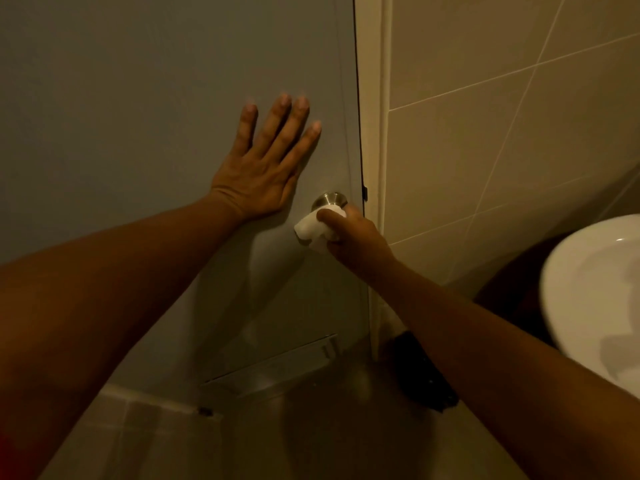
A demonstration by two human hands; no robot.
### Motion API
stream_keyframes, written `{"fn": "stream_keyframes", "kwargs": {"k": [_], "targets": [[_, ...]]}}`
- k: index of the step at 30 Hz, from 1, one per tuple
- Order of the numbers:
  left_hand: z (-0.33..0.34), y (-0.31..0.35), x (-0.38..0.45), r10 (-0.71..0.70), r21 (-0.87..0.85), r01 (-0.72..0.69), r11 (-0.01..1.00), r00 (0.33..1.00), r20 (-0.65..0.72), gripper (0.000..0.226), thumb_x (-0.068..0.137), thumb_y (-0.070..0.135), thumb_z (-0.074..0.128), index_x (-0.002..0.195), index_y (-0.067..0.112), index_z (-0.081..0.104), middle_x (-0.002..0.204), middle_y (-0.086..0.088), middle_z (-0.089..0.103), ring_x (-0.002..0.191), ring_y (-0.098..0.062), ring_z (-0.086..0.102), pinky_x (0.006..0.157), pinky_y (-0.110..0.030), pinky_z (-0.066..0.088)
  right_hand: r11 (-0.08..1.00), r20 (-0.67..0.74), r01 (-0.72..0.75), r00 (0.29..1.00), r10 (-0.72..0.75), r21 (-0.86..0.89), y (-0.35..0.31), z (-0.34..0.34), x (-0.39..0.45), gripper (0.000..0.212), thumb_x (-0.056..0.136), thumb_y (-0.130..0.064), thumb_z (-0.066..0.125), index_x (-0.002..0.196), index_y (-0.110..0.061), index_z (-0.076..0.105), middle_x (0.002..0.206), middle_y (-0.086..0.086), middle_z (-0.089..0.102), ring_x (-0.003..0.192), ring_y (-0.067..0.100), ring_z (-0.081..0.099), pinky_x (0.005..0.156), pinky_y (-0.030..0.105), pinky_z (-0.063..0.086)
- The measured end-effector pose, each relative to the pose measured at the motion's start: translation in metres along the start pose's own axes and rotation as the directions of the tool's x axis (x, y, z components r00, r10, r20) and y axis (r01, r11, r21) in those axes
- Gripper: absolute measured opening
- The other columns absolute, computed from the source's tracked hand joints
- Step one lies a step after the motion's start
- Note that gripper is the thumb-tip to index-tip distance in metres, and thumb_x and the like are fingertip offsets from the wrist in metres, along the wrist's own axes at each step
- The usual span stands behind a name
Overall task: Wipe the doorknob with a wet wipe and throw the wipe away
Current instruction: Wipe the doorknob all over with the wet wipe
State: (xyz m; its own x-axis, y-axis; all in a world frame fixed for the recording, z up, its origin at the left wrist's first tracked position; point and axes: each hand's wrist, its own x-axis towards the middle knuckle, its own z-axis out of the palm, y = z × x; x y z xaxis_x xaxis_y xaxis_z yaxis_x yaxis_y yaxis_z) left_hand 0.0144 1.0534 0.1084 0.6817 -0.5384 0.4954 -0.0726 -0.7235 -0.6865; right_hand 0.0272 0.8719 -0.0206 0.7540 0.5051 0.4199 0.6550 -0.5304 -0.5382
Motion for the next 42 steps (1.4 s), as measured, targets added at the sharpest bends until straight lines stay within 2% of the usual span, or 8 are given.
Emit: {"fn": "stream_keyframes", "kwargs": {"k": [7,14,17,22,31,38,40,42], "targets": [[-0.001,0.0,0.0,-0.001,-0.007,0.001,1.0,1.0,0.01,0.06,0.1,0.037,0.029,0.154,0.014,0.013,0.158,-0.019,0.02,0.145,-0.04,0.021,0.114,-0.053,-0.006,0.94,-0.045,-0.131,0.987,0.153,0.316,-0.011,0.004,-0.003,0.037,0.092,-0.043,0.056,0.121,-0.021,0.054,0.124,0.011,0.05,0.104,0.017,0.056,0.077,0.019,0.051],[-0.001,0.001,-0.001,0.004,-0.021,-0.003,1.0,1.0,0.019,0.061,0.099,0.035,0.032,0.153,0.013,0.015,0.158,-0.02,0.02,0.145,-0.041,0.022,0.116,-0.059,0.005,0.161,0.086,-0.253,0.744,0.662,0.954,-0.046,0.014,-0.004,0.033,0.097,-0.034,0.052,0.127,-0.021,0.047,0.107,-0.008,0.056,0.098,0.019,0.062,0.075,0.045,0.061],[-0.002,0.0,-0.001,0.003,-0.018,-0.002,1.0,1.0,0.02,0.06,0.099,0.035,0.032,0.153,0.013,0.016,0.158,-0.02,0.021,0.145,-0.041,0.023,0.114,-0.06,0.013,0.3,0.018,-0.277,0.761,0.649,0.913,-0.043,0.018,-0.001,0.035,0.092,-0.027,0.062,0.123,-0.018,0.049,0.103,-0.01,0.056,0.096,0.016,0.061,0.082,0.042,0.059],[0.0,0.0,0.0,-0.005,-0.029,0.005,1.0,1.0,0.0,0.058,0.1,0.035,0.03,0.153,0.013,0.019,0.157,-0.02,0.023,0.144,-0.041,0.025,0.114,-0.06,0.011,0.91,-0.225,-0.225,0.922,0.314,0.348,-0.03,0.02,-0.001,0.041,0.086,-0.024,0.07,0.121,-0.01,0.056,0.112,0.013,0.059,0.096,0.016,0.057,0.082,0.029,0.05],[0.0,-0.001,-0.001,-0.006,-0.019,0.006,1.0,1.0,-0.02,0.058,0.1,0.035,0.03,0.153,0.013,0.019,0.157,-0.02,0.024,0.144,-0.041,0.025,0.115,-0.057,0.003,0.976,0.055,-0.122,0.992,0.114,0.181,-0.006,-0.01,0.004,0.04,0.085,-0.02,0.068,0.122,-0.019,0.055,0.114,0.001,0.055,0.098,0.009,0.053,0.083,0.023,0.044],[-0.001,0.0,-0.001,-0.005,-0.023,0.005,1.0,1.0,0.004,0.059,0.099,0.035,0.032,0.153,0.013,0.018,0.157,-0.02,0.024,0.144,-0.041,0.025,0.113,-0.06,0.015,-0.082,0.316,-0.317,0.821,0.475,0.945,-0.026,0.01,0.001,0.035,0.083,-0.013,0.065,0.116,-0.023,0.058,0.117,0.014,0.058,0.106,0.031,0.06,0.078,0.039,0.057],[-0.001,0.001,-0.001,-0.007,-0.022,0.007,1.0,1.0,0.005,0.059,0.099,0.035,0.031,0.153,0.013,0.018,0.157,-0.02,0.024,0.144,-0.041,0.025,0.113,-0.06,0.014,-0.204,0.297,-0.224,0.817,0.494,0.953,-0.033,0.017,0.003,0.036,0.08,-0.011,0.064,0.114,-0.022,0.058,0.114,0.016,0.057,0.102,0.03,0.06,0.076,0.039,0.055],[0.0,0.001,0.0,-0.006,-0.005,0.006,1.0,1.0,-0.001,0.059,0.099,0.034,0.032,0.153,0.013,0.019,0.157,-0.02,0.025,0.144,-0.041,0.026,0.113,-0.06,0.015,-0.006,0.234,-0.281,0.786,0.572,0.96,-0.037,0.015,0.003,0.036,0.084,-0.011,0.066,0.117,-0.023,0.055,0.11,0.007,0.059,0.098,0.023,0.061,0.076,0.038,0.057]]}}
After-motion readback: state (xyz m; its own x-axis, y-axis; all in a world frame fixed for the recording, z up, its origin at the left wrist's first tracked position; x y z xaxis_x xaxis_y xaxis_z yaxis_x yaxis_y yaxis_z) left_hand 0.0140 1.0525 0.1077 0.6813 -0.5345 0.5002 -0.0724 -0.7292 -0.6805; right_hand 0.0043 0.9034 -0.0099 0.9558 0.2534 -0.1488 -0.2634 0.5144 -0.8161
